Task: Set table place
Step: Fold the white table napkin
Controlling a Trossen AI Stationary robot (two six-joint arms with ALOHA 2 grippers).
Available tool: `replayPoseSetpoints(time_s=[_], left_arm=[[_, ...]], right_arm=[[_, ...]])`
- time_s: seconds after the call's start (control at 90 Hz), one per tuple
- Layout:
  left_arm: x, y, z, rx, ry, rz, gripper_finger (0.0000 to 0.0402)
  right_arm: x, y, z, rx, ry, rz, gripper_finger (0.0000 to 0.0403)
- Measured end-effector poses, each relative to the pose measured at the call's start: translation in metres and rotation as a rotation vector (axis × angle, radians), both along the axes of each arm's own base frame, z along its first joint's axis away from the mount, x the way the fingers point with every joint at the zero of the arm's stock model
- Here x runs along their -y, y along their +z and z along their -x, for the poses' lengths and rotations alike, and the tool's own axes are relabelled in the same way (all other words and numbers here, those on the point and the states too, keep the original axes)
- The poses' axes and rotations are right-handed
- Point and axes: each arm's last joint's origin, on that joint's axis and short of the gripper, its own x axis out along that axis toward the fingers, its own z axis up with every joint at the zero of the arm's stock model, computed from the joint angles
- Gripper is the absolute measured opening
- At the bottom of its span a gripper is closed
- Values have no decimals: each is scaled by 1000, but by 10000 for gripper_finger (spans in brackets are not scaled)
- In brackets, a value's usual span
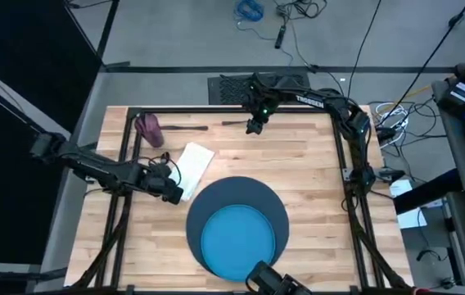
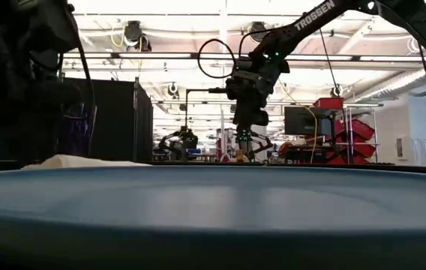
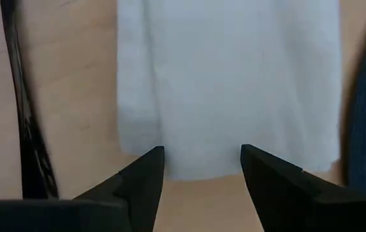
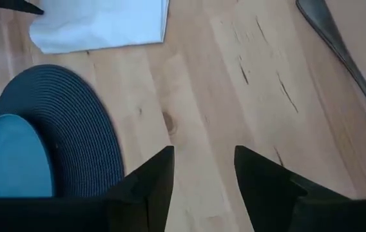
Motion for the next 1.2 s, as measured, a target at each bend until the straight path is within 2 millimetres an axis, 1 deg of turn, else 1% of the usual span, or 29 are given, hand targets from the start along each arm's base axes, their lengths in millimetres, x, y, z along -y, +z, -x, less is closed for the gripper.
replayPoseSetpoints(time_s=[0.233, 0.311, 0.4, 0.6, 0.778, 0.989, 1.2], left_arm=[[0, 0, 0, -4, -19, -7, 190], [0, 0, 0, -5, -22, -7, 179], [0, 0, 0, -5, -26, -9, 150], [0, 0, 0, -7, -49, -16, 68], [0, 0, 0, -10, -73, -29, 8], [-2, 1, 0, 1, -64, -73, 0], [-3, 8, 2, 56, -71, -96, 0]], right_arm=[[0, 0, 0, 0, 0, 0, 148], [0, 0, 0, 0, 0, 0, 148], [0, 0, 0, 2, 0, 1, 148], [0, 0, 0, 5, 0, 4, 148], [0, 0, 0, 5, 0, 4, 148], [1, 0, -1, 8, 0, 6, 148], [1, 1, -1, 14, -1, 11, 148]])
